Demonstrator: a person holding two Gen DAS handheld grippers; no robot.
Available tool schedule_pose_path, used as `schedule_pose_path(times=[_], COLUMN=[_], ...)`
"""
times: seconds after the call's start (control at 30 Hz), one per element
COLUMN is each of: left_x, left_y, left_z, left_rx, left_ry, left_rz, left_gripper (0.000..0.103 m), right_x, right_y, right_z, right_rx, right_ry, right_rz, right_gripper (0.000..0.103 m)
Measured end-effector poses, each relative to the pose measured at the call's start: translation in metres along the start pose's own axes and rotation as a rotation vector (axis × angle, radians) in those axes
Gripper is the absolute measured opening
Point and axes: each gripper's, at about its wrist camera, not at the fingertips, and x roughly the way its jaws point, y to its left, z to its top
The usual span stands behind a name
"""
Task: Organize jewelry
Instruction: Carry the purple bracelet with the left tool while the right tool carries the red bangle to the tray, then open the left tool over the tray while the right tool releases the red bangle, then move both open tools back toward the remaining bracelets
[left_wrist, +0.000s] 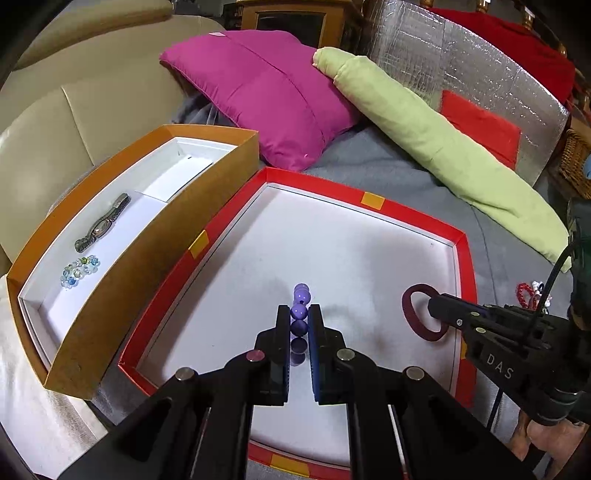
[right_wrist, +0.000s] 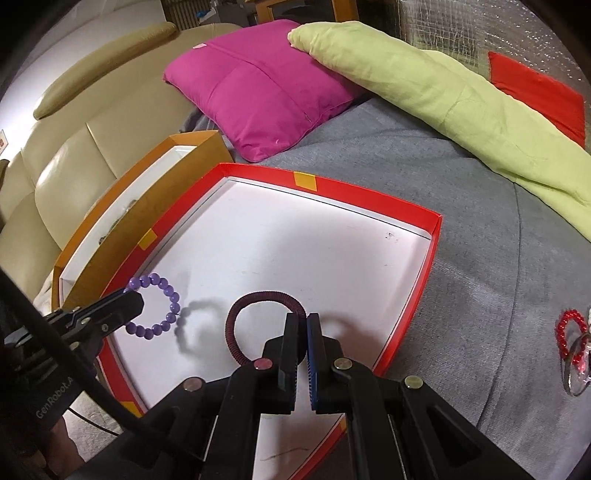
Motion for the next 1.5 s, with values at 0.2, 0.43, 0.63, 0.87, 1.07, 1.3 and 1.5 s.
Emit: schedule_pose_path(times=[0.2,0.43,0.63,0.87,1.07,1.3,1.5], left_x=[0.003,0.001,-0.005,-0.022,-0.042,-0.04,-0.015], left_y=[0.004,0.004,0.003,-0.001,-0.028,-0.119,-0.21], left_z=[0.0,0.0,-0.001,0.0,0.0,-0.005,-0.024], left_rx=[-0.009,0.003,0.003,0.014,-0.007,0.105,0.238], left_ry=[0.01,0.014,0.002,-0.042,-0.098,-0.105,-0.063], left_rz=[0.042,0.076,0.092,0.12,0.093,-0.017,-0.094], left_gripper=[0.009,0.01,0.056,0.057,0.068,0.069,0.069], right_x=[0.003,0.001,-0.011,-0.044,-0.093,-0.135,-0.15], right_y=[0.004,0.004,0.005,-0.01,-0.055,-0.139,-0.223], right_z=[-0.001,-0.002,-0.003,-0.009,-0.04,-0.094,-0.132], right_rx=[-0.025,-0.026,-0.031,-0.005,0.028,0.144,0.313], right_ry=[0.01,0.0,-0.04,-0.109,-0.173,-0.181,-0.153], right_rz=[-0.029,-0.042,-0.049,-0.048,-0.088,-0.158,-0.207], right_gripper=[0.008,0.012,0.059,0.059,0.059,0.059,0.059])
